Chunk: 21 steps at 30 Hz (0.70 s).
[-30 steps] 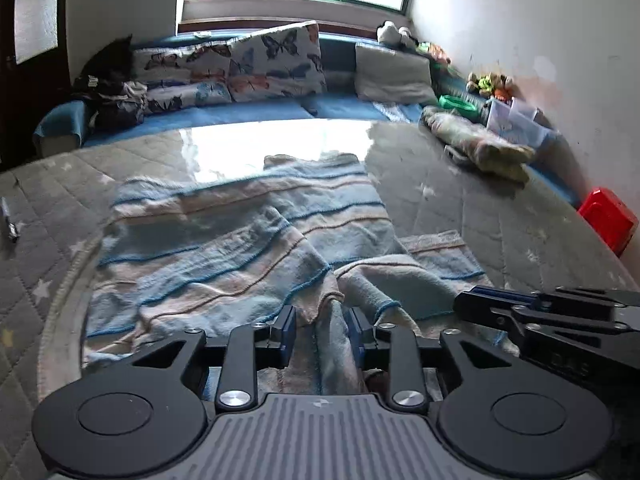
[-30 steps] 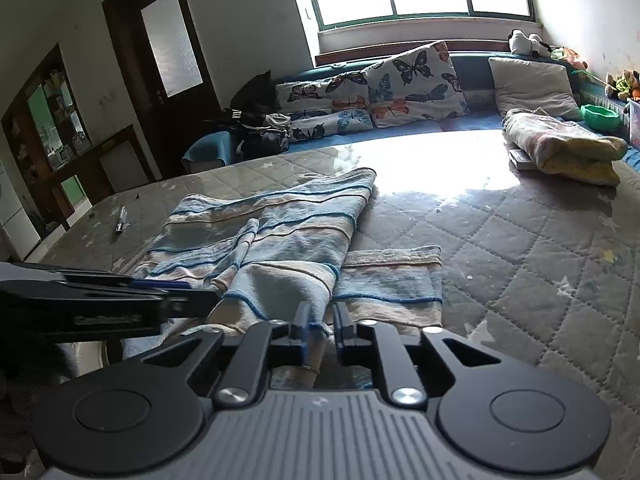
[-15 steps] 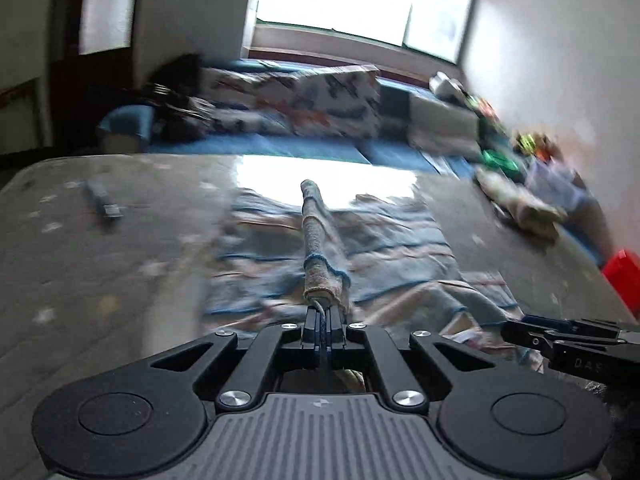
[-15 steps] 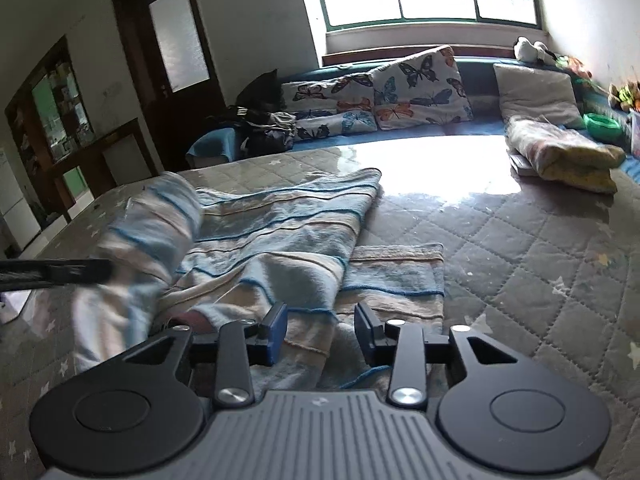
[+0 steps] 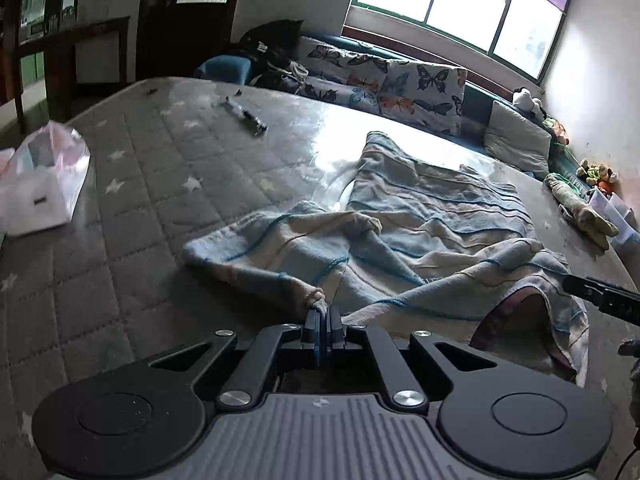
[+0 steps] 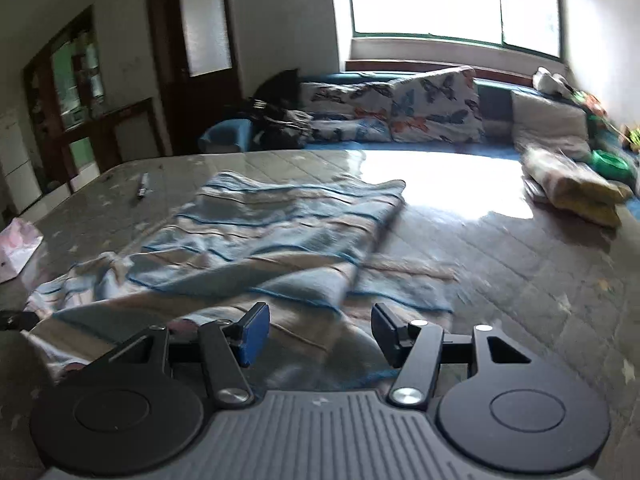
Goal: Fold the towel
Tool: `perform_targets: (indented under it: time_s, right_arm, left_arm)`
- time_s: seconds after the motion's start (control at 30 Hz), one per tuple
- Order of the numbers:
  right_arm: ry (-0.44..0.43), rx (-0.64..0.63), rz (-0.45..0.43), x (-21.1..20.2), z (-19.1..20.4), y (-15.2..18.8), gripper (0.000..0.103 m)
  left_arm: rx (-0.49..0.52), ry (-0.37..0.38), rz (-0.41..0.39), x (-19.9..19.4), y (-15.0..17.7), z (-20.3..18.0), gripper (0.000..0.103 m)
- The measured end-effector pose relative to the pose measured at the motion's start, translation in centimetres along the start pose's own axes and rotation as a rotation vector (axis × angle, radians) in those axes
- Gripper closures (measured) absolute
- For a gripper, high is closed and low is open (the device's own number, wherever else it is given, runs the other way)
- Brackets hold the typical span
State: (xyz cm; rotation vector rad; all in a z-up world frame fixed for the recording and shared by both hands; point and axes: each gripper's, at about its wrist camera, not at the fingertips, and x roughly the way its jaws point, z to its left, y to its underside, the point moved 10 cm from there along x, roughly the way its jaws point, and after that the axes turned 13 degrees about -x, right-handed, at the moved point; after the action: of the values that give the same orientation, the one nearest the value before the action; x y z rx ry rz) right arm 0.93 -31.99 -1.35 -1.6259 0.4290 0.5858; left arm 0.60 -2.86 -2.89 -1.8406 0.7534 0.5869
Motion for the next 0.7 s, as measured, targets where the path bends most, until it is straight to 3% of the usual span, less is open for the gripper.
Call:
perform_targets:
  time_s: [0.2,0.27,0.3,0.37,0.57,0.6,0.7]
  right_arm:
    - [0.079,0.101,0.043,0.2,-4.5,2.2,0.047]
    - [0.106,0.123,0.060,1.0,-6.2,2.5,0.048]
    - [0.117,0.129,0.071,1.5,-6.9,2.6,0.048]
    - [0.140,0.140,0.093,2.6,-8.3,2.9,0.050]
    - [0.150,0.103,0.093,6.3,-9.6,1.2,0.051]
    - [0.150,0.092,0.095,6.9,-9.5,0.9,0.052]
    - [0.143,0.045,0.098,7.9,-9.0,0.2,0.063]
  left_arm:
    - [0.020,-0.009,-0.015,-0.4,-0.8,0.2,0.084]
    - [0.027,-0.029,-0.045,-0.8,-1.5,0.5,0.073]
    - [0.024,-0.038,-0.061,-1.1,-1.9,0.9,0.062]
    - [0.019,-0.071,-0.100,-1.3,-3.2,1.7,0.058]
    - [0.071,-0.153,-0.134,0.4,-5.9,3.0,0.042]
    - [0.090,-0.153,-0.132,0.9,-6.1,2.9,0.035]
    - [0.158,-0.167,-0.129,2.6,-6.4,2.4,0.020]
